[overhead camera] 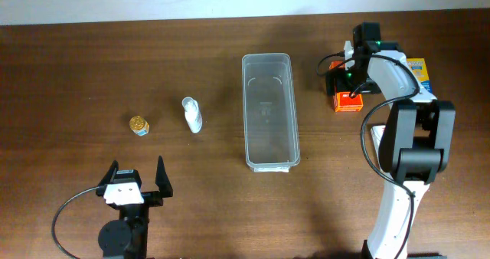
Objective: Pack container
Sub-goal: 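Lower the right gripper and grasp the orange box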
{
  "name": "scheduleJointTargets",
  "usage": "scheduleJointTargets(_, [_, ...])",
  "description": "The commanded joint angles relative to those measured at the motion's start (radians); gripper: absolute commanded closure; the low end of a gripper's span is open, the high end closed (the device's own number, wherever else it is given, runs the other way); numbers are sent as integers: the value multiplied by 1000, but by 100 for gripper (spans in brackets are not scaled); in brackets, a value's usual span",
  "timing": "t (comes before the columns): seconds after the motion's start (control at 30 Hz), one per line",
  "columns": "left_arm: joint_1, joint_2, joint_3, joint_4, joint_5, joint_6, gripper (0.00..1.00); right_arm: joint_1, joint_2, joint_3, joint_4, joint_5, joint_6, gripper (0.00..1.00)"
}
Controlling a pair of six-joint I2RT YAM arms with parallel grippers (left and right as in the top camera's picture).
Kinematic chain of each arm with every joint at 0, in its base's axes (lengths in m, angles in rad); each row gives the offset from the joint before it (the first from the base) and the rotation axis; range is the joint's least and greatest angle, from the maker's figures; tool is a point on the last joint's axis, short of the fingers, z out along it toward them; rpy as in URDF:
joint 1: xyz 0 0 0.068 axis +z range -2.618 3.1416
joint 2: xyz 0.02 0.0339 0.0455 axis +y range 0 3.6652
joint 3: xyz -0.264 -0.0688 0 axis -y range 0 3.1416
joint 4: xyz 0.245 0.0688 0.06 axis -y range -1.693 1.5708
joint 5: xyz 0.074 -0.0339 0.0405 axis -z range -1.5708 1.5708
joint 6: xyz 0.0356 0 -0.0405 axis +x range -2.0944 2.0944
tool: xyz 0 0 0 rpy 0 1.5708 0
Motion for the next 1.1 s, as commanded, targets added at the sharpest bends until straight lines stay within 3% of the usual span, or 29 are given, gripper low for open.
scheduleJointTargets(0.0, [5, -6, -7, 2, 8, 16, 1, 9, 18, -5, 1, 12, -2, 3])
scheduleJointTargets(0.23, [5, -6, -7, 2, 8, 15, 0, 9, 25, -5, 8, 12, 2, 9])
scheduleJointTargets(0.47, [5, -6, -7, 2, 8, 16, 1, 9, 25, -5, 11, 11, 2, 39])
scheduleJointTargets(1.07, [5, -6, -7, 2, 8, 16, 1, 9, 26, 18, -6, 8, 9, 39])
